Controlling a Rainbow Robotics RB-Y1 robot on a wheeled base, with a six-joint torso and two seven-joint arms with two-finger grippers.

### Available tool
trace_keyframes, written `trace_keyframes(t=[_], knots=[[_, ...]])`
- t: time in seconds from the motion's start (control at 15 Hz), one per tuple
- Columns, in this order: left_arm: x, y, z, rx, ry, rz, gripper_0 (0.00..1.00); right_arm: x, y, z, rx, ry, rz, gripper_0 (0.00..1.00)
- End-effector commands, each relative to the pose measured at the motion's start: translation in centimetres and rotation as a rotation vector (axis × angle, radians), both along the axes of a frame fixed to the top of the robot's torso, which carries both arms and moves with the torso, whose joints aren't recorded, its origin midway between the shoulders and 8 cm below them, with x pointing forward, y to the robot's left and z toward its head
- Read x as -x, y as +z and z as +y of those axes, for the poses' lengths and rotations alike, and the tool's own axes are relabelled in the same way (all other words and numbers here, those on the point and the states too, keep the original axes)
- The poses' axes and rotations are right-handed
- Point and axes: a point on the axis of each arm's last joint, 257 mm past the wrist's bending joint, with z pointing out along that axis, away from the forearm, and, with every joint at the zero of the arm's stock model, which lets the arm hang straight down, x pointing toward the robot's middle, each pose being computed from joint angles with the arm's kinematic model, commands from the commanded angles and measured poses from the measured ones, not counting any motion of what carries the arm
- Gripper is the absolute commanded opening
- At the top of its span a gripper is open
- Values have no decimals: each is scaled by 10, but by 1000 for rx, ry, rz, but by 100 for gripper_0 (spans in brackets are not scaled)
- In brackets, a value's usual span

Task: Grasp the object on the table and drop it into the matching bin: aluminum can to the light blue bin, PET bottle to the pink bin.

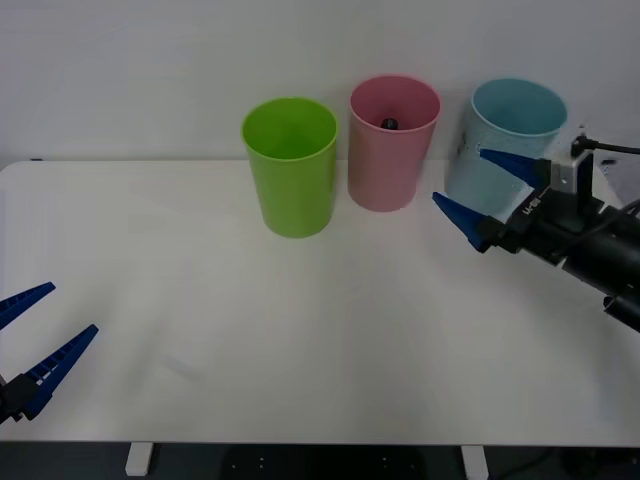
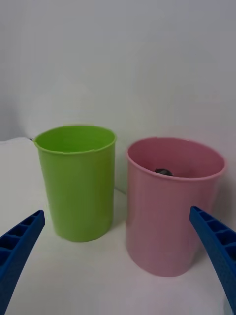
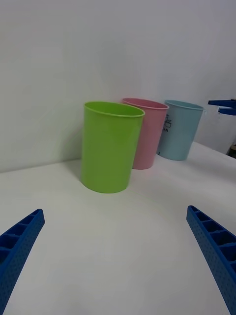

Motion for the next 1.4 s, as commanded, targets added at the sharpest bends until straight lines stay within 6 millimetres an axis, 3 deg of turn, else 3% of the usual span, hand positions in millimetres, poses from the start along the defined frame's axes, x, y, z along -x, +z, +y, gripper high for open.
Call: trace_keyframes(t=[0.07,0.8,1.4], knots=[[0,0,0,0,0,0,100,15,-20,-13,65,5,-13,100],[0,0,0,0,0,0,100,101,-63,-44,39,89,92,100],[0,0,0,0,0,0,100,138,-88,-70,-10,34,177,100]])
